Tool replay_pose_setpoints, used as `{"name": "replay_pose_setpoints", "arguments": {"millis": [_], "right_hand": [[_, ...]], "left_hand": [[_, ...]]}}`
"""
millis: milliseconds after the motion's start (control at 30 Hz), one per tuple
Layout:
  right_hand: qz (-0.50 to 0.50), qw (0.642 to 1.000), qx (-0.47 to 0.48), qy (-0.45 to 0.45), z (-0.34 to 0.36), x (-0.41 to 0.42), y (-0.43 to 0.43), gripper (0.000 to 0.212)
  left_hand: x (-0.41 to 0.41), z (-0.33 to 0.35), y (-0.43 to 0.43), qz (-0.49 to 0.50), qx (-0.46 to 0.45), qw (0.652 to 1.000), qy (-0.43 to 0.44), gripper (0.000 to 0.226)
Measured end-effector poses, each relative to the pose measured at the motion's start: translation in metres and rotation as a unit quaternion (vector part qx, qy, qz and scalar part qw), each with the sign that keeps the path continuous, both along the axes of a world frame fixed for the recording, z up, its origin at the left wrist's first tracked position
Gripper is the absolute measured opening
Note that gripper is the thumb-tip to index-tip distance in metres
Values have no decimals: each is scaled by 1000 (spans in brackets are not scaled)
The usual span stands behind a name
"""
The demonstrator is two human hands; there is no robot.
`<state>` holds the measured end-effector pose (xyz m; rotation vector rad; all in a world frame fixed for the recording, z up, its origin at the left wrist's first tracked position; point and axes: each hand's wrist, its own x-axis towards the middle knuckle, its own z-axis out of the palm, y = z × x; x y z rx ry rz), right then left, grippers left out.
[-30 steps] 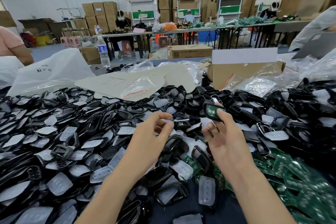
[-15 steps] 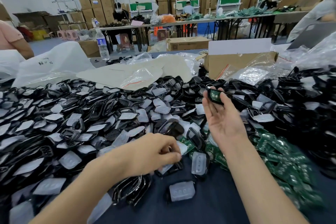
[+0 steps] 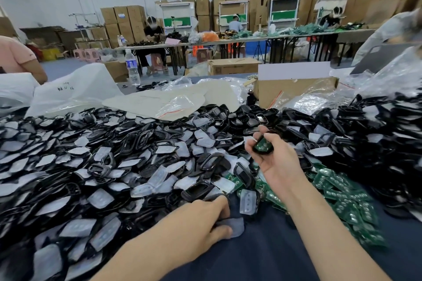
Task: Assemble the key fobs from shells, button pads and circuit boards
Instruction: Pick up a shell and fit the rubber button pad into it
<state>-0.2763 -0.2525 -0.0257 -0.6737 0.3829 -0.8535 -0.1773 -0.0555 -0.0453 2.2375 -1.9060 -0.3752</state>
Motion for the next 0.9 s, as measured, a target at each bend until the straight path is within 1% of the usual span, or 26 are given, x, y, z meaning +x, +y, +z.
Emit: {"name": "replay_pose_setpoints", "arguments": {"millis": [33, 67, 100, 133, 167, 200, 267, 333, 367, 433, 500, 567, 633, 800, 900], "right_hand": [[-2, 999, -24, 26, -3, 0, 0, 19], [-7, 997, -48, 53, -7, 1, 0, 19], [-12, 995, -68, 76, -10, 2, 0, 20], [-16, 992, -86, 95, -13, 4, 0, 20], [-17, 988, -105, 114, -15, 6, 0, 21], [-15, 982, -128, 136, -17, 8, 1, 21], [-9, 967, -186, 175, -18, 14, 2, 20], [-1, 950, -245, 194, -18, 21, 3, 19], [3, 942, -268, 201, -18, 23, 2, 19], [16, 931, -297, 210, -19, 24, 1, 18], [27, 928, -308, 209, -20, 25, -1, 15], [24, 922, -322, 213, -20, 27, -3, 11], [14, 918, -332, 218, -21, 29, -4, 11], [-4, 923, -319, 213, -22, 30, -6, 8], [-12, 925, -311, 218, -23, 28, -9, 9]], "left_hand": [[4, -1, -1, 13, -10, 999, 35, 21], [8, -2, -4, 37, -32, 994, 95, 19], [12, -1, -9, 70, -69, 980, 174, 17], [16, 1, -15, 105, -115, 954, 255, 14], [19, 3, -23, 137, -165, 922, 323, 13], [22, 6, -32, 163, -211, 888, 375, 13], [24, 9, -51, 195, -281, 835, 431, 16], [23, 8, -69, 209, -316, 803, 460, 17], [21, 7, -77, 210, -325, 795, 468, 17], [19, 1, -88, 204, -332, 793, 468, 13], [20, -4, -94, 197, -331, 803, 454, 11], [23, -7, -95, 201, -333, 810, 439, 11], [26, -9, -95, 207, -339, 810, 431, 10], [26, -10, -93, 187, -345, 821, 414, 2], [25, -8, -87, 168, -334, 831, 412, 16]]}}
